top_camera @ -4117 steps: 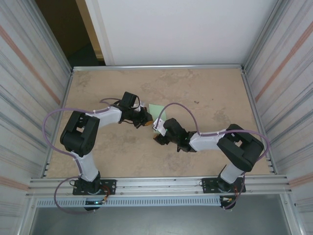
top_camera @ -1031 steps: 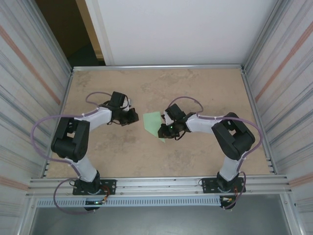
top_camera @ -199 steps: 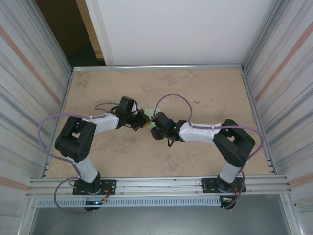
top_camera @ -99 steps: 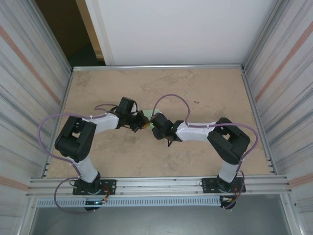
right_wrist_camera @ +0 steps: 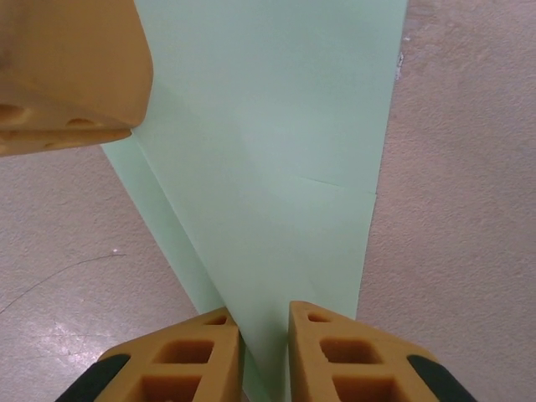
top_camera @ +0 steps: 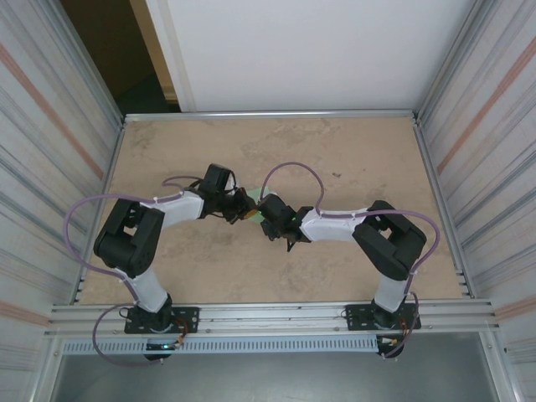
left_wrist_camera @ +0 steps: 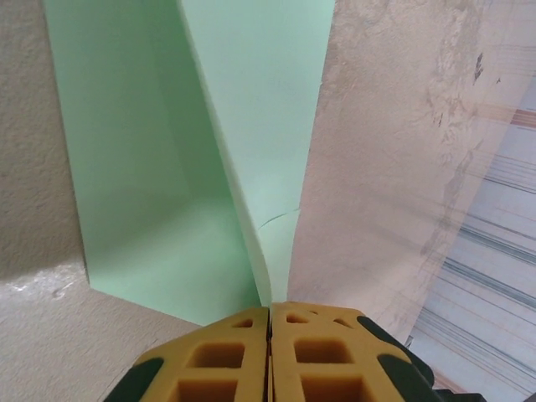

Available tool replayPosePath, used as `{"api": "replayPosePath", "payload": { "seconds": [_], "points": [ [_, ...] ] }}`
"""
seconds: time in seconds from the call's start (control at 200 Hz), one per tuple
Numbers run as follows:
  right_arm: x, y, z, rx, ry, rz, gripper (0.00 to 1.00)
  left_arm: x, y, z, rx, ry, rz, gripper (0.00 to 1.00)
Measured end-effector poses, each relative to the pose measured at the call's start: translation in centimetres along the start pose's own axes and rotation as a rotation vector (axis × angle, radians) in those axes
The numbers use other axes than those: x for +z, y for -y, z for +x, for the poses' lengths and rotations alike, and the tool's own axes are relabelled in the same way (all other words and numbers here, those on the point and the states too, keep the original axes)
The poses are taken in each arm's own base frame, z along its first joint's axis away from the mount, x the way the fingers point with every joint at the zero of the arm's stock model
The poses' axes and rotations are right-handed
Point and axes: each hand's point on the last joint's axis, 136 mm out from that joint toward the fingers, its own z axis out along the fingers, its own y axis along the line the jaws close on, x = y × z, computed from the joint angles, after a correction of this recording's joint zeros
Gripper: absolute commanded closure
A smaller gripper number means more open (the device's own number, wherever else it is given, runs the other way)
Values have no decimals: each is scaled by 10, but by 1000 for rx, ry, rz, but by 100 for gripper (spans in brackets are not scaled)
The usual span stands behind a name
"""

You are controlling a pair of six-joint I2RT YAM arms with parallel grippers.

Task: Fold a paper plane with a square sheet of paper (pick it up from the middle)
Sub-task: Fourth fold the wing at the center of the table.

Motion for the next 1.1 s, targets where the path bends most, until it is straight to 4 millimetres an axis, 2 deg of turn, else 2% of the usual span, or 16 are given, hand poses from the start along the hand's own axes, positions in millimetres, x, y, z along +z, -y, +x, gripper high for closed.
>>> {"api": "replayPosePath", "payload": {
  "seconds": [0.165, 0.316, 0.411, 0.661, 0.867, 1.102],
  "points": [
    [0, -1, 0, -3, -2, -7, 87, -12, 1, -12, -9, 33, 11, 72],
    [1, -4, -1, 11, -3, -42, 89, -44, 8, -30, -7, 126, 56, 71],
    [3, -4, -1, 33, -8, -76, 91, -53, 8, -30, 4, 156, 76, 73],
    [9, -1, 2, 92, -33, -165, 98, -26, -32, -8, -47, 76, 33, 80],
    [7, -6, -2, 133, -40, -242, 100, -7, -31, 4, -12, 27, 25, 85],
    [0, -3, -7, 195, -42, -319, 100, 6, -24, 2, 12, 5, 37, 87]
  ]
}}
